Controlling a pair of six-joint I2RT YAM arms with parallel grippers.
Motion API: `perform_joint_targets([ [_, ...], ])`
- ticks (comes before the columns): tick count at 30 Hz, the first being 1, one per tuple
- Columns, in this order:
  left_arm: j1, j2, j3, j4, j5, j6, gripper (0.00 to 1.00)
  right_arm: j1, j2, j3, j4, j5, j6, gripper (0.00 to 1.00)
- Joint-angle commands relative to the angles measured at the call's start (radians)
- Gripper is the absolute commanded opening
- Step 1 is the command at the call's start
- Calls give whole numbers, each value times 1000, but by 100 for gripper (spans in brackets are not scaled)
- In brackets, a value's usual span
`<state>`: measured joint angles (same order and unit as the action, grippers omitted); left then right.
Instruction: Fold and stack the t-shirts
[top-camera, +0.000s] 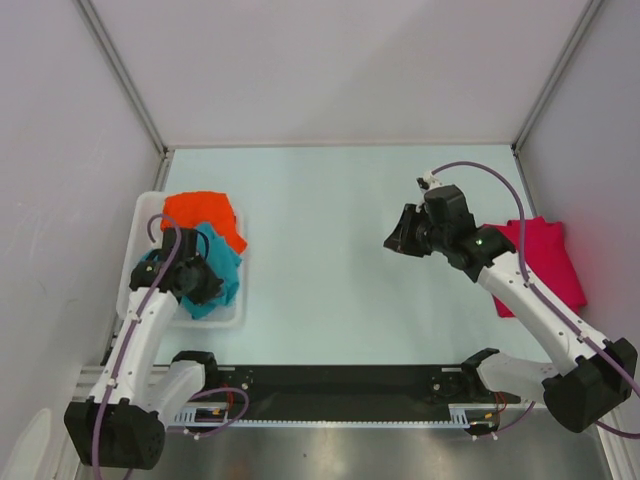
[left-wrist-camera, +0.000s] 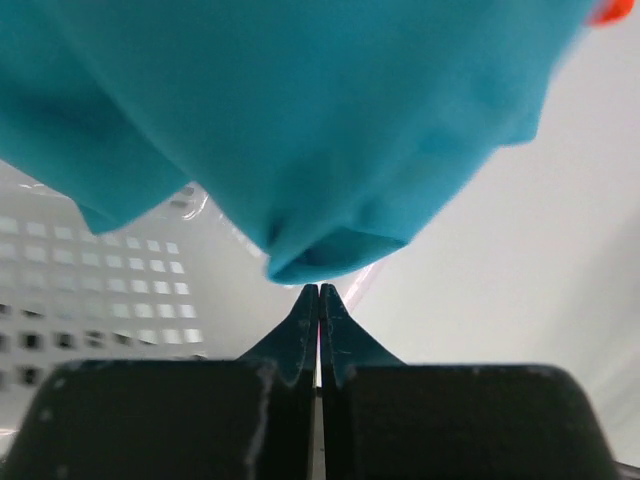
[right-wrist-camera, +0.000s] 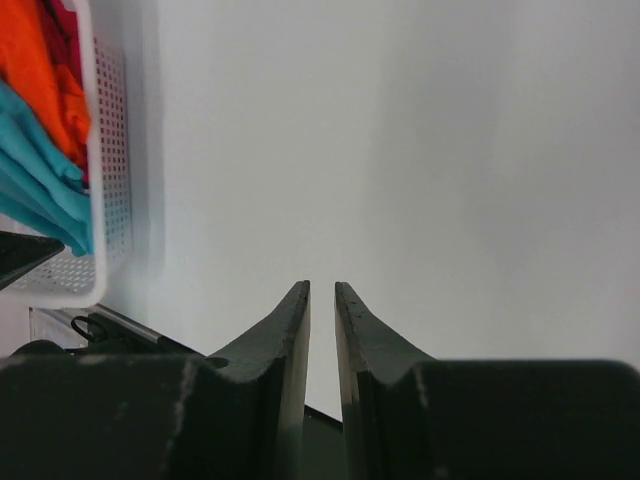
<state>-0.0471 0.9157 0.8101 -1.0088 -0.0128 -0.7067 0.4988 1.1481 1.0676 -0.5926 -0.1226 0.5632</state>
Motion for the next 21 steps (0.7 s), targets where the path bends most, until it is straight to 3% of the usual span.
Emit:
perform_joint_targets([
  [1,26,-1,-12,15,53,27,0,-5,-2,-3,28,-14,-13,22],
  [10,26,8,-40,30,59,65,0,-5,7,-17,31,-15,-13,21],
  [14,18,3,-22,-19,-41,107,1,-5,12,-24,39,-18,-9,22],
  [19,16,8,-14,-37,-75,131,15,-2,36,-20,50,-28,-6,21],
  [21,3,9,-17,-37,-72,131,27,-2,38,-18,50,-29,-9,21],
])
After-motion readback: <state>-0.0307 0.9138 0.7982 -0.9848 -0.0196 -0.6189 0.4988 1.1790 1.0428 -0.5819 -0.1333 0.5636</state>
